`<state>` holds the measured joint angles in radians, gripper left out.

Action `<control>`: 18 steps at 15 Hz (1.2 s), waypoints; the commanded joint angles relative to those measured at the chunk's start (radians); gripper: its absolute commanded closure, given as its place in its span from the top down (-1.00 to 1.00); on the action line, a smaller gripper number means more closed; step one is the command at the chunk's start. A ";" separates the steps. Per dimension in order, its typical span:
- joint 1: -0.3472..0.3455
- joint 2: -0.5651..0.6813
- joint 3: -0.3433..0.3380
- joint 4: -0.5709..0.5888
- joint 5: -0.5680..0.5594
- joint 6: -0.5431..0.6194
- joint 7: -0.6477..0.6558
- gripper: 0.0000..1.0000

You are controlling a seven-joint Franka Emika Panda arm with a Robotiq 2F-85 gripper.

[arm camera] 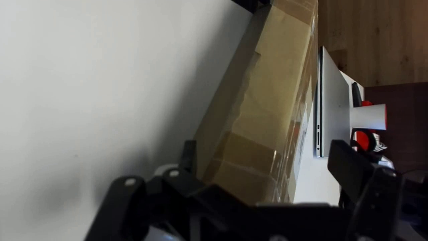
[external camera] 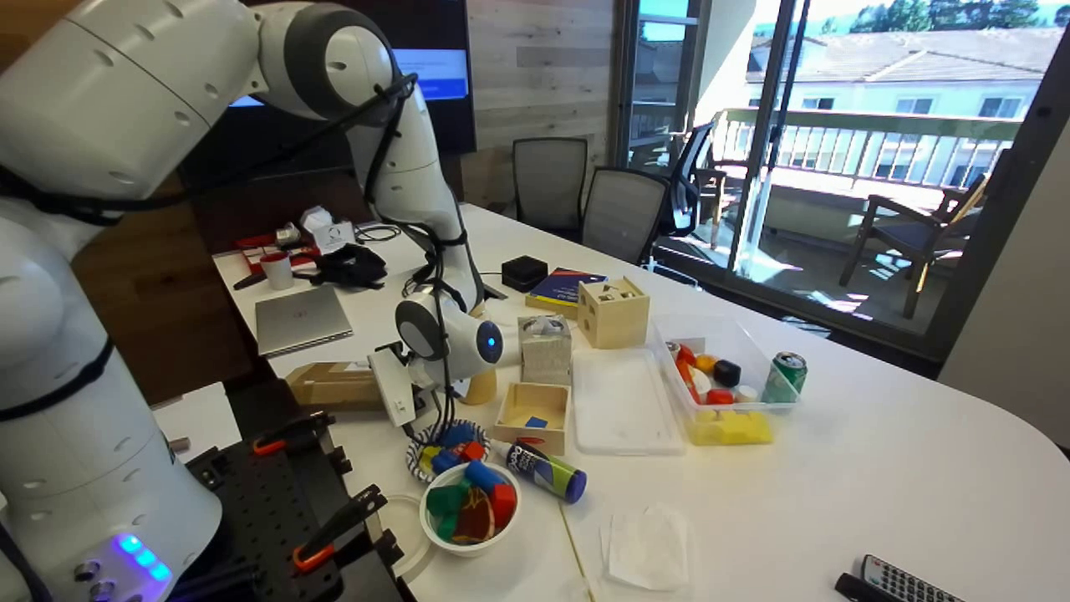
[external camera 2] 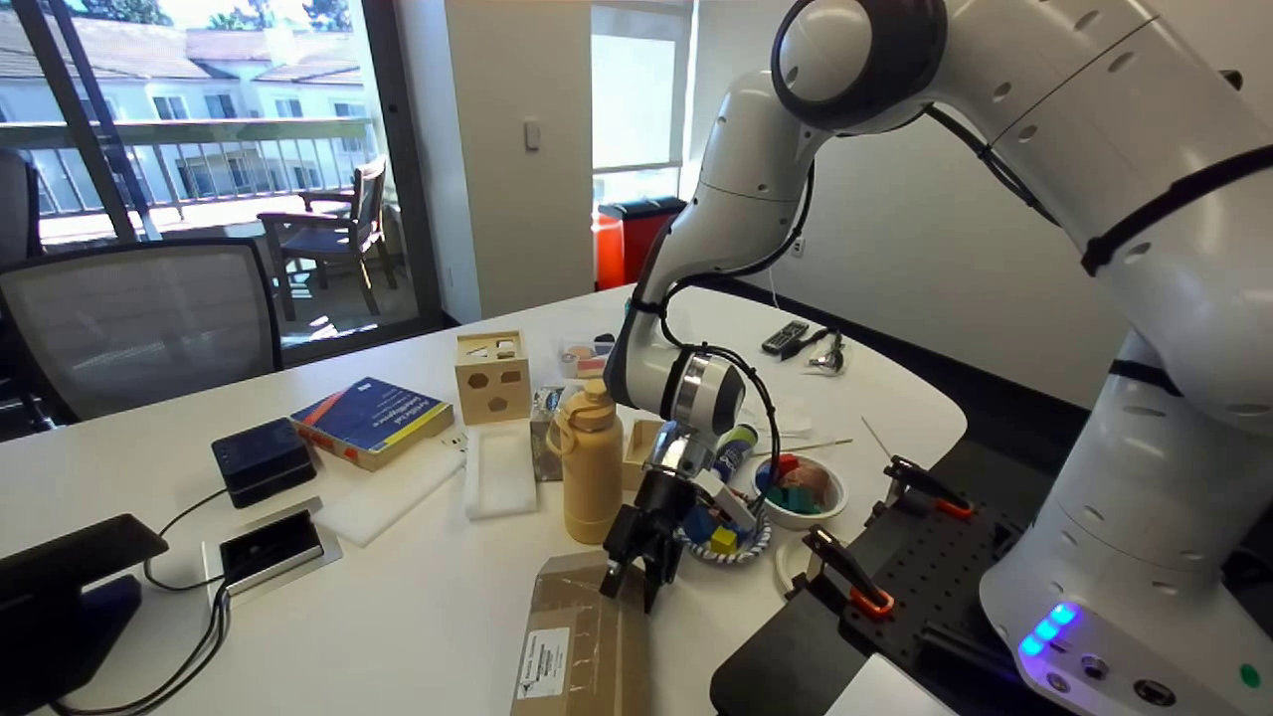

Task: Open the brown box.

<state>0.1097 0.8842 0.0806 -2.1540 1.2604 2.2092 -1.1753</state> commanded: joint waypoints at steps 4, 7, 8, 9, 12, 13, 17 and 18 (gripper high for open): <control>-0.040 -0.045 0.025 -0.037 -0.008 -0.075 -0.059 1.00; -0.042 -0.074 0.028 -0.062 0.002 -0.081 -0.109 1.00; -0.040 -0.087 0.029 -0.073 0.005 -0.078 -0.127 1.00; -0.039 -0.101 0.031 -0.083 0.009 -0.076 -0.145 1.00; -0.033 -0.144 0.036 -0.114 0.013 -0.072 -0.193 1.00; -0.031 -0.158 0.039 -0.122 0.013 -0.073 -0.205 1.00; -0.020 -0.199 0.052 -0.128 0.007 -0.082 -0.232 0.96; -0.016 -0.207 0.056 -0.126 0.008 -0.082 -0.235 0.92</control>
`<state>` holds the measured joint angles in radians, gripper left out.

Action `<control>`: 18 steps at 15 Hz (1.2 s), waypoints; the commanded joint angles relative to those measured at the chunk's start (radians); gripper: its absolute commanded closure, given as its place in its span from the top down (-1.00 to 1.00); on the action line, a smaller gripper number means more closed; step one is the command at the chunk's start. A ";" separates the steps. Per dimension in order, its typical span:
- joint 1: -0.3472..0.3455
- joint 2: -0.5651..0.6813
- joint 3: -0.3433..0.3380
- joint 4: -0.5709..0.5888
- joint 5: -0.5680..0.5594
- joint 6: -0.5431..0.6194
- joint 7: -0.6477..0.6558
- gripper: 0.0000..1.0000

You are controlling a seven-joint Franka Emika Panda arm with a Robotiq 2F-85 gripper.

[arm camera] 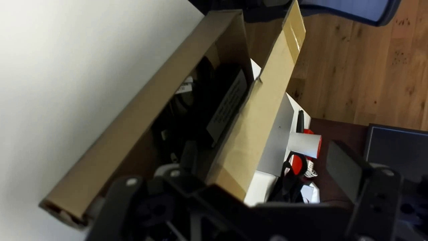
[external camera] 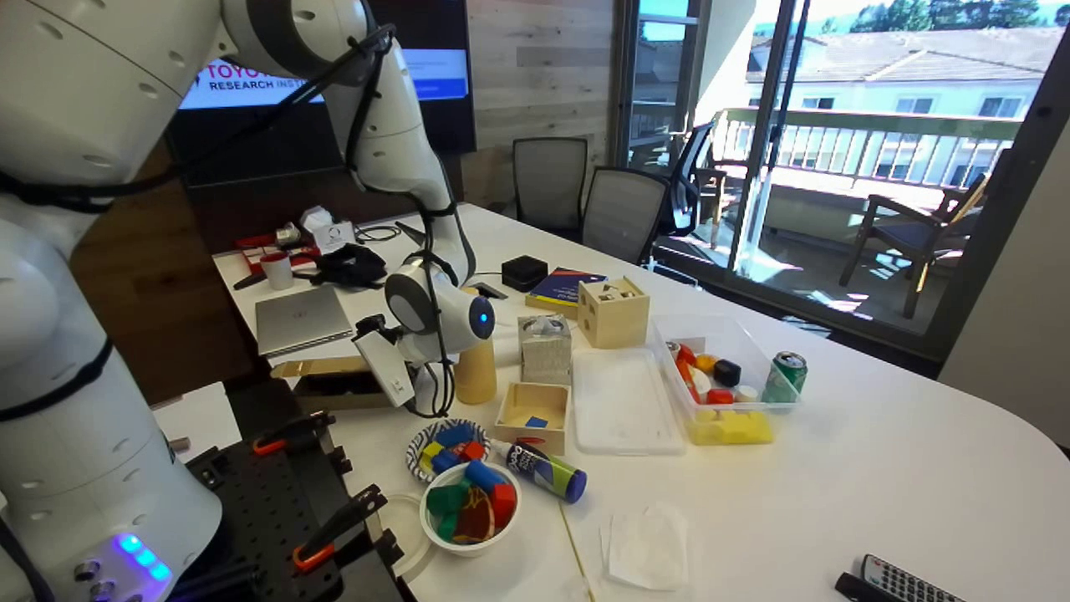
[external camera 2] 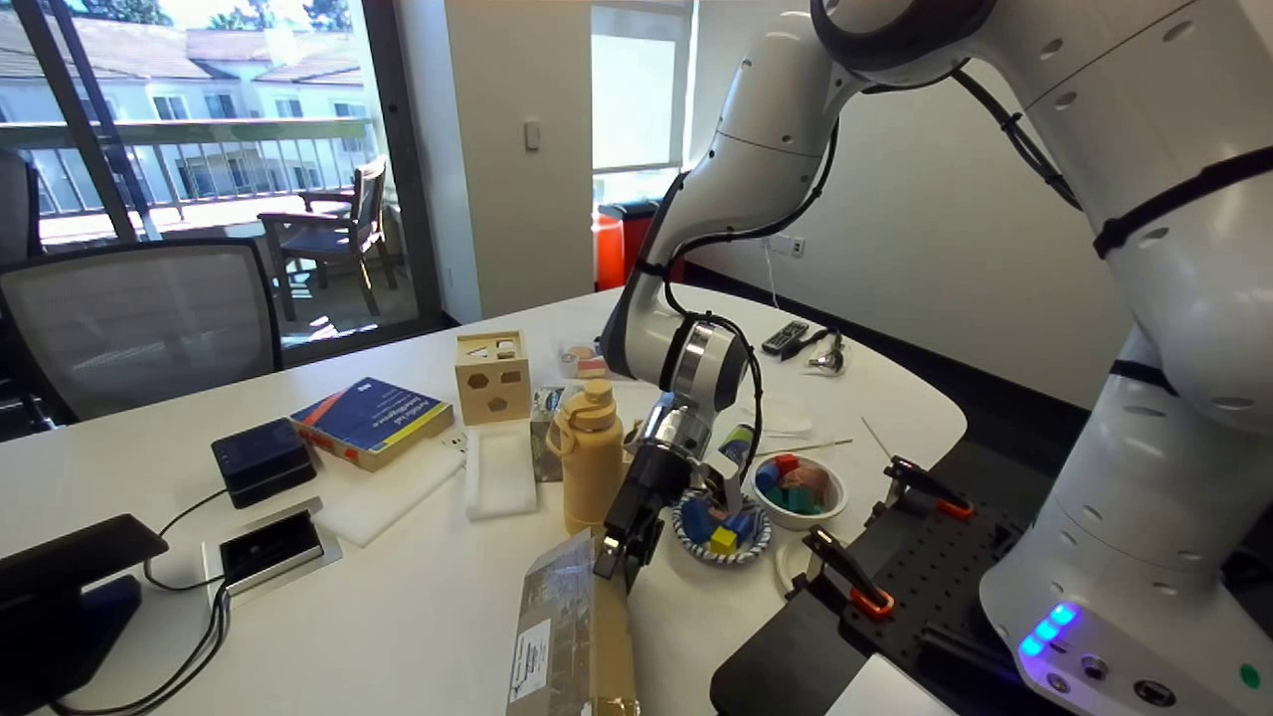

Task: Open the brown box.

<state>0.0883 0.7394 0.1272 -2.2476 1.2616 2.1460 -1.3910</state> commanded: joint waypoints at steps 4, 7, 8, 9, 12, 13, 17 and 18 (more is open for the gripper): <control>0.015 -0.088 0.033 -0.029 0.045 0.009 -0.048 0.83; 0.031 -0.103 0.041 -0.025 0.098 0.020 -0.092 0.96; 0.040 -0.106 0.042 -0.022 0.120 0.025 -0.107 1.00; 0.050 -0.107 0.041 -0.016 0.136 0.031 -0.119 1.00; 0.088 -0.106 0.040 0.008 0.163 0.043 -0.131 1.00; 0.101 -0.107 0.042 0.014 0.175 0.056 -0.137 1.00; 0.150 -0.110 0.052 0.040 0.262 0.142 -0.207 1.00; 0.162 -0.110 0.056 0.046 0.300 0.170 -0.243 1.00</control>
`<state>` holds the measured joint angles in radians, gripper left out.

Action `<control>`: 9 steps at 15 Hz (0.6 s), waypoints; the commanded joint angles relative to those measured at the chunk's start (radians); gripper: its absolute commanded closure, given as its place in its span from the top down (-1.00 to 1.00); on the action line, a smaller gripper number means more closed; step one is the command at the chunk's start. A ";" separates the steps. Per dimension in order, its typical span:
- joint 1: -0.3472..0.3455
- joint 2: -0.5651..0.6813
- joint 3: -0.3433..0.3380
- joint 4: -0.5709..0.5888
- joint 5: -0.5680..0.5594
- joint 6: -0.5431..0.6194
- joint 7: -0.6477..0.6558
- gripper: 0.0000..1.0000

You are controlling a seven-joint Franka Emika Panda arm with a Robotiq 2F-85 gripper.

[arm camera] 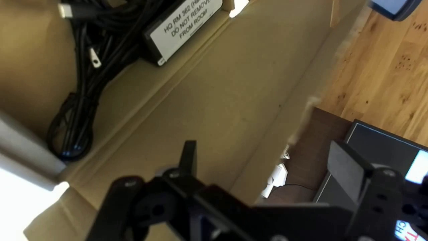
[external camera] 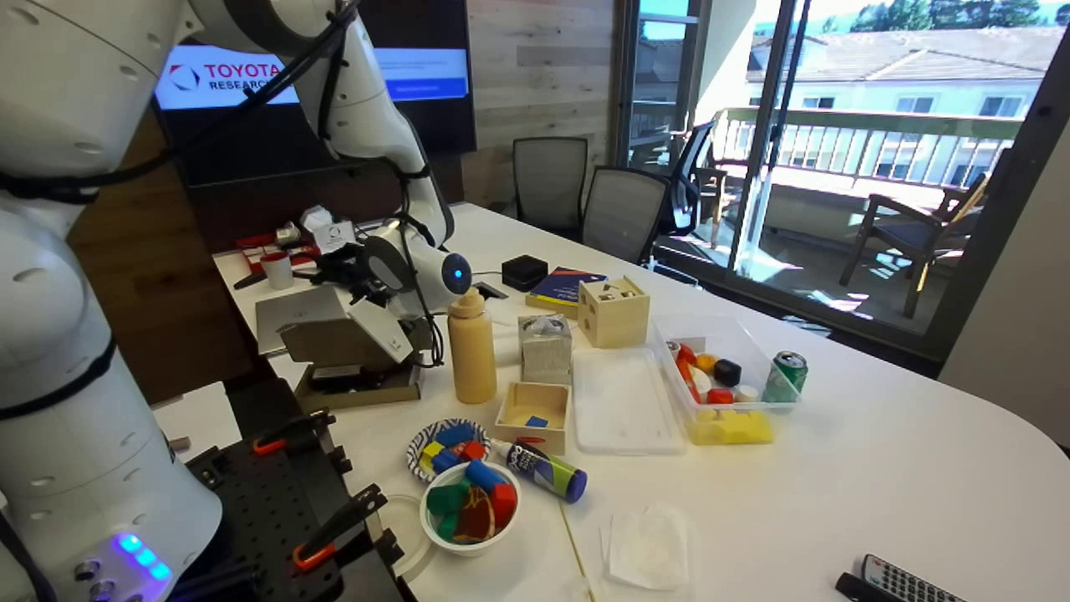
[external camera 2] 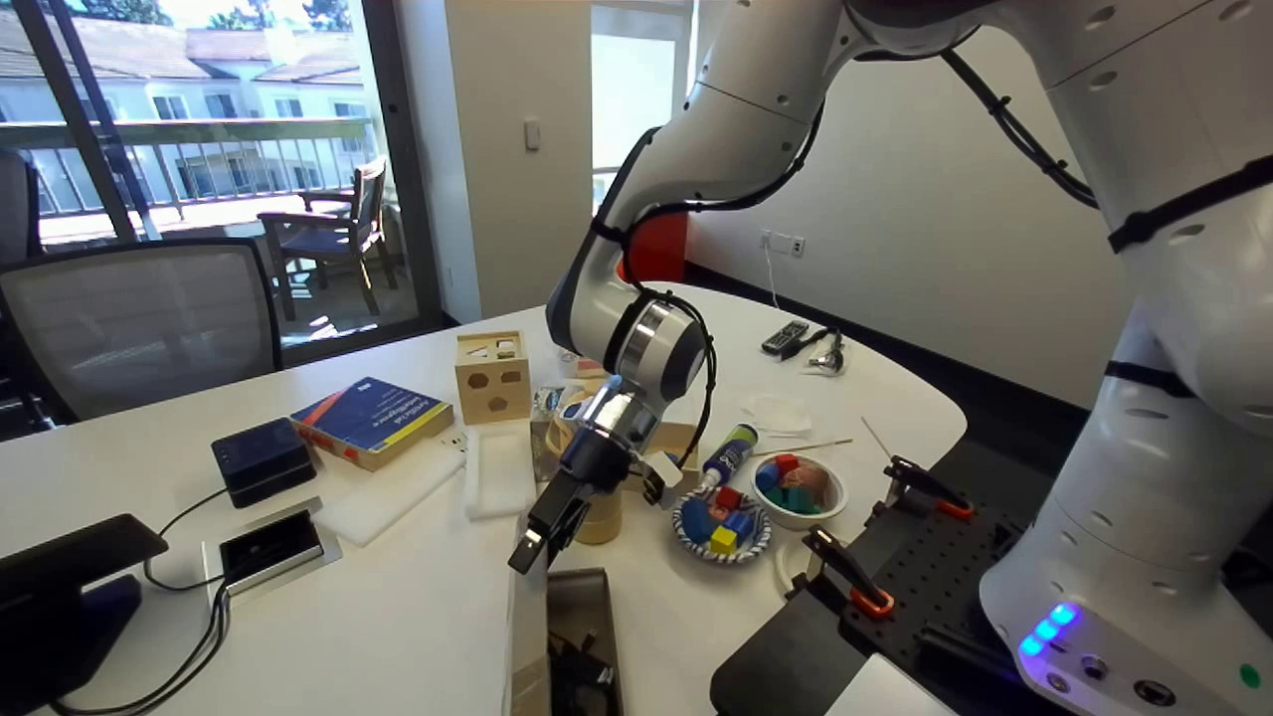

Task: Open the brown box.

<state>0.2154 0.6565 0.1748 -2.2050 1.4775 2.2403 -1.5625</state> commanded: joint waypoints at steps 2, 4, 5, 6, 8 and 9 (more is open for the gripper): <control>0.058 -0.032 0.012 0.011 0.162 0.120 -0.148 1.00; 0.082 -0.035 0.013 0.017 0.240 0.153 -0.231 1.00; 0.096 -0.033 0.012 0.023 0.278 0.166 -0.267 1.00; 0.111 -0.023 0.009 0.035 0.305 0.178 -0.296 1.00; 0.141 -0.008 0.004 0.055 0.344 0.201 -0.335 1.00; 0.155 -0.002 0.002 0.064 0.360 0.213 -0.348 1.00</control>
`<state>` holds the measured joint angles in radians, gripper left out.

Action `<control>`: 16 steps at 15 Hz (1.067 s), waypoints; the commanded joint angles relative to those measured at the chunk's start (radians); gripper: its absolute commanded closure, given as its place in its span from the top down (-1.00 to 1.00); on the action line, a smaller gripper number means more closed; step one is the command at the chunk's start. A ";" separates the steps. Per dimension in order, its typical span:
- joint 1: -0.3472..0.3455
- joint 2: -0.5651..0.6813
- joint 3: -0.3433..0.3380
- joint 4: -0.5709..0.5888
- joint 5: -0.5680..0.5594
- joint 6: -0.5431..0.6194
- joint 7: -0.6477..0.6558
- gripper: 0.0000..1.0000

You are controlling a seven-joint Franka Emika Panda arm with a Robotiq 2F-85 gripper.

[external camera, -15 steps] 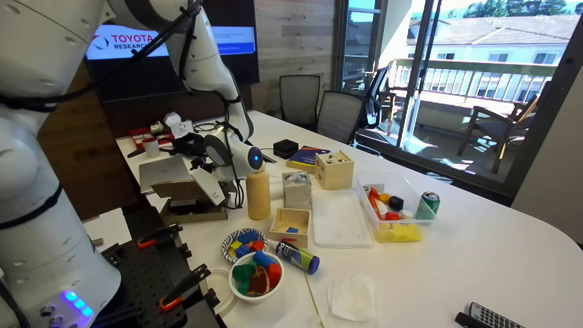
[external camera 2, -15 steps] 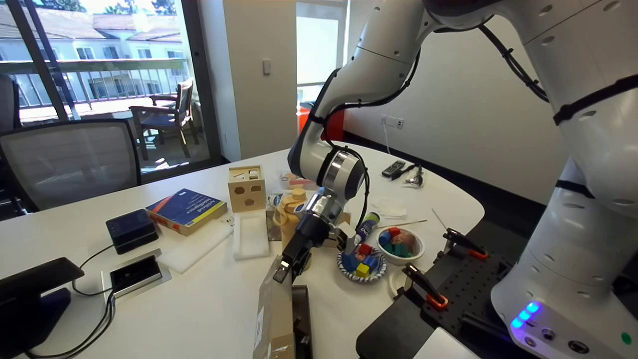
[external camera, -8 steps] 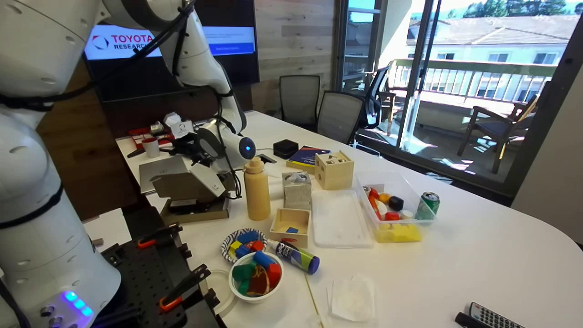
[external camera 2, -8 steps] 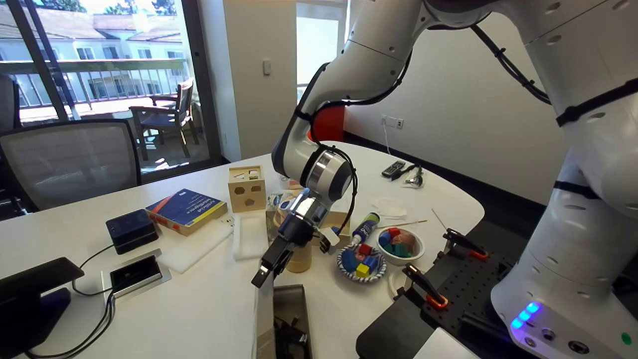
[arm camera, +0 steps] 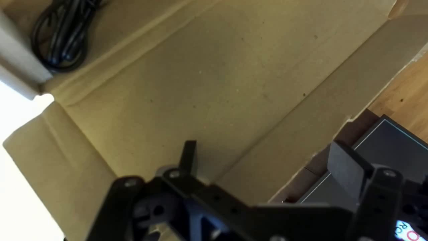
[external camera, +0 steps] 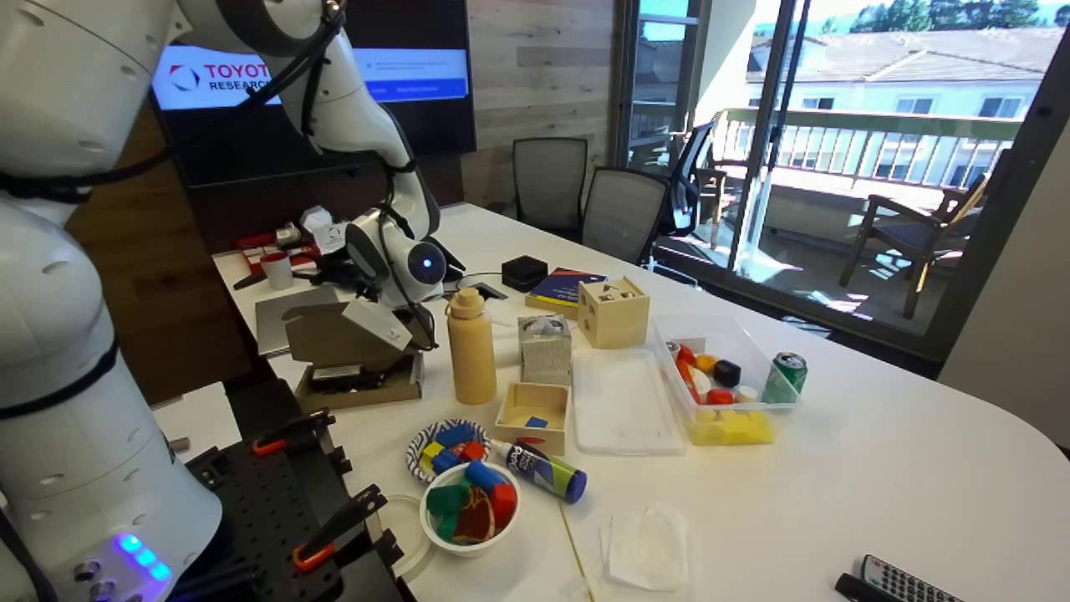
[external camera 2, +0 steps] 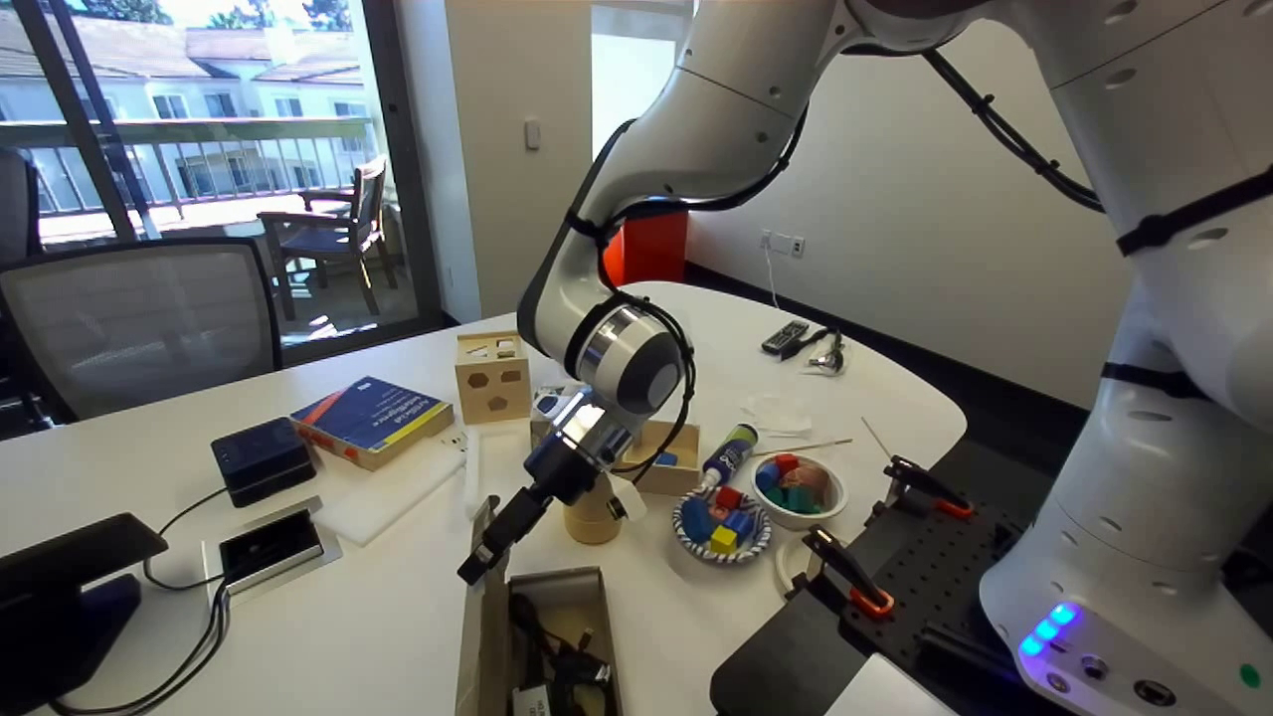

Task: Open the brown box.

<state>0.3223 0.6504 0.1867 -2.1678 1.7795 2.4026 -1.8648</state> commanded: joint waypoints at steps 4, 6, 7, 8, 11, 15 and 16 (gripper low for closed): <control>0.105 0.048 -0.013 0.081 0.042 0.115 -0.015 1.00; 0.132 0.074 -0.011 0.109 0.053 0.154 -0.028 1.00; 0.147 0.090 -0.011 0.127 0.056 0.177 -0.036 1.00; 0.159 0.105 -0.011 0.143 0.053 0.196 -0.033 1.00; 0.194 0.151 -0.010 0.203 0.056 0.249 -0.038 1.00; 0.239 0.207 -0.012 0.271 0.049 0.321 -0.032 1.00; 0.248 0.223 -0.013 0.286 0.039 0.339 -0.020 1.00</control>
<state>0.5355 0.8206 0.1852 -1.9407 1.8126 2.6717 -1.8852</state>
